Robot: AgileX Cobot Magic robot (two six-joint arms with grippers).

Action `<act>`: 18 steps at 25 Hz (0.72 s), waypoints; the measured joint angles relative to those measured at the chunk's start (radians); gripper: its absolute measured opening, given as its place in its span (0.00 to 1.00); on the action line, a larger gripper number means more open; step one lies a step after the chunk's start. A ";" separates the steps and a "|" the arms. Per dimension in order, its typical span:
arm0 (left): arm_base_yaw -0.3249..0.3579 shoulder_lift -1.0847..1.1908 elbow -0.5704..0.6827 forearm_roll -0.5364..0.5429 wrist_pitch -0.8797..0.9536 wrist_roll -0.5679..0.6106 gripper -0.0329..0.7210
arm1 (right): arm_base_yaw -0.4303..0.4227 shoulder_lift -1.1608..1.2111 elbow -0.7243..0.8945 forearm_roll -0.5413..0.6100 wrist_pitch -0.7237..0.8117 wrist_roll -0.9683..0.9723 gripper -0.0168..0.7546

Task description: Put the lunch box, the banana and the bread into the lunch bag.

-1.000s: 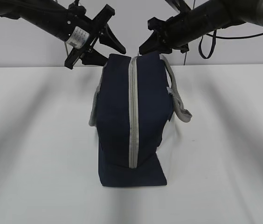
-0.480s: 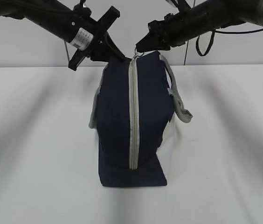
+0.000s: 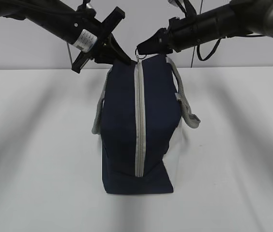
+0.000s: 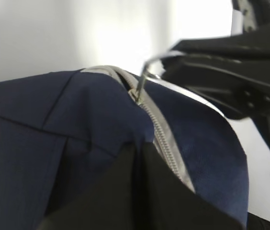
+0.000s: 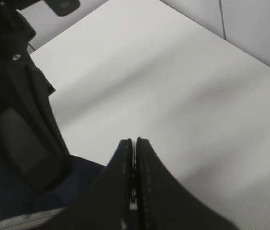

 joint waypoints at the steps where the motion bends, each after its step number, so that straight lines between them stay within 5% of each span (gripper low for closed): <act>1: 0.000 0.000 0.000 -0.003 0.005 0.006 0.05 | -0.004 0.009 0.000 0.010 0.002 -0.017 0.00; 18: 0.000 0.000 -0.001 -0.075 0.032 0.098 0.05 | -0.011 0.034 0.000 0.055 -0.015 -0.080 0.00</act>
